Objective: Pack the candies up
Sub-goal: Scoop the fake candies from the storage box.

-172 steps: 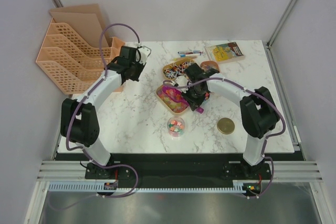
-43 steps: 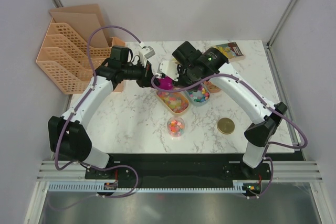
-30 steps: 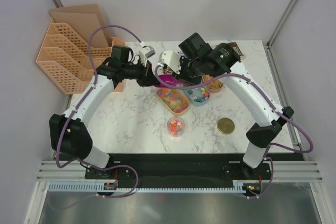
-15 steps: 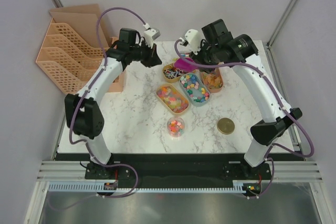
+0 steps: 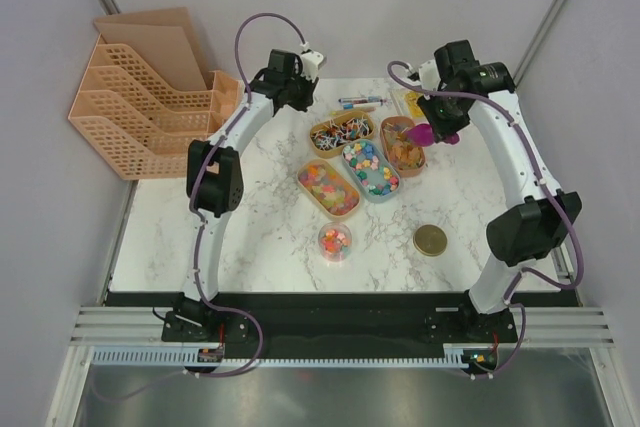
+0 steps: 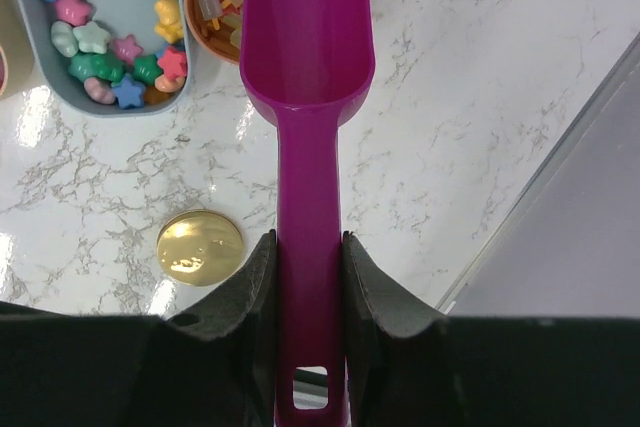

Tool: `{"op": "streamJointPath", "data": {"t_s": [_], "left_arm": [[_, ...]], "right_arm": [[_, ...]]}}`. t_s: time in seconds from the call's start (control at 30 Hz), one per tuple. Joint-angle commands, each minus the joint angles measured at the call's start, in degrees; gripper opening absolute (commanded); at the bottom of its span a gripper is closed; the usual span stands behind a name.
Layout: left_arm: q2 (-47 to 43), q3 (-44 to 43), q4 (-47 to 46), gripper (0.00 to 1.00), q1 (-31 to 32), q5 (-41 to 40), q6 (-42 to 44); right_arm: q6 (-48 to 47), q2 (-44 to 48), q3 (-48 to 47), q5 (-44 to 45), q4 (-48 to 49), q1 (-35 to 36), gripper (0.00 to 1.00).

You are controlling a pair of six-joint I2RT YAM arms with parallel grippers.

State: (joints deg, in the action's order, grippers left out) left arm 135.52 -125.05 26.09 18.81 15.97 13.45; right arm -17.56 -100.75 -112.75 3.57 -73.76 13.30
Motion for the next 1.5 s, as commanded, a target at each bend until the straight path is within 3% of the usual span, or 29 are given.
{"op": "streamJointPath", "data": {"t_s": [0.0,0.13,0.27,0.5,0.63,0.97,1.47], "left_arm": [[0.62,-5.99,-3.32,0.02,1.67,-4.89,3.51],[-2.10,-2.75,-4.02,0.02,2.02,-3.05,3.95],[-4.74,6.47,-10.87,0.02,2.11,-5.23,6.93],[-2.81,5.70,-12.29,0.02,2.11,-7.35,5.45],[-5.00,9.47,-12.29,0.02,2.02,-5.69,1.67],[-11.16,20.19,-13.34,0.02,1.93,-7.35,1.75],[-11.51,19.15,-8.95,0.02,0.18,-5.16,-0.36]], "right_arm": [[2.62,-1.03,1.29,1.00,0.89,0.15,0.00],[3.85,-1.73,5.08,0.91,0.63,0.23,0.00],[4.03,-3.49,4.56,2.58,-0.60,0.24,0.00],[4.64,-4.45,8.42,1.09,-2.97,0.24,0.00],[4.73,-7.52,6.76,0.82,-3.32,0.24,0.00],[5.96,-15.35,0.35,-1.55,-3.59,2.34,0.00],[7.72,-22.82,-4.68,-2.43,-2.71,4.19,0.00]]}}
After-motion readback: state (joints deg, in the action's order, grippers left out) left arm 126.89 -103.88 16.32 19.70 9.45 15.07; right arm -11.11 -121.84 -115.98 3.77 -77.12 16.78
